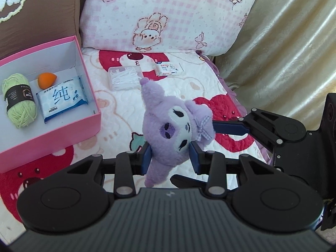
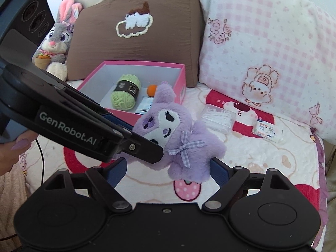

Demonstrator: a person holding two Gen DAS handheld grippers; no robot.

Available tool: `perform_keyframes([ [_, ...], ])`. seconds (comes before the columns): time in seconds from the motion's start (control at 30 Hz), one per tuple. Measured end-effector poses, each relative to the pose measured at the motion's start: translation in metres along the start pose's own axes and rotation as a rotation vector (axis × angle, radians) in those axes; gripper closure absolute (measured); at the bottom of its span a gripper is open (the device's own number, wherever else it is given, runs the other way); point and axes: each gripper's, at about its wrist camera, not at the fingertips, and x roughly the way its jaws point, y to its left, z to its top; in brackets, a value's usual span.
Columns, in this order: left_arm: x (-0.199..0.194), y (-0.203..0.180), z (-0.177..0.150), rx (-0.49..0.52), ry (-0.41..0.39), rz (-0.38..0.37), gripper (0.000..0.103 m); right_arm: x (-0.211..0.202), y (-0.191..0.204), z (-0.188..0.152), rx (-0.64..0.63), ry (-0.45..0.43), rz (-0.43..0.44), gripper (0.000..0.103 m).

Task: Organize objects
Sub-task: 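Lift the purple plush with the left gripper and carry it over the box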

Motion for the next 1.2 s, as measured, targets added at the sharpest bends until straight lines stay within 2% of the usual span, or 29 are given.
perform_keyframes([
  [0.2,-0.023,0.002,-0.009,0.0,-0.007,0.013,0.066,-0.011,0.02,0.007,-0.05,-0.005,0.003,0.014],
  [0.4,-0.044,0.005,-0.018,-0.013,-0.055,0.013,0.066,-0.02,0.034,0.016,-0.08,-0.025,0.001,0.014],
  [0.83,-0.067,0.02,-0.029,-0.047,-0.099,0.027,0.066,-0.018,0.057,0.029,-0.116,-0.039,-0.005,0.013],
  [1.13,-0.108,0.034,-0.03,-0.038,-0.25,0.071,0.066,-0.022,0.074,0.052,-0.137,-0.115,0.048,0.013],
  [1.2,-0.114,0.036,-0.03,-0.034,-0.269,0.115,0.065,-0.022,0.079,0.06,-0.138,-0.132,0.074,0.013],
])
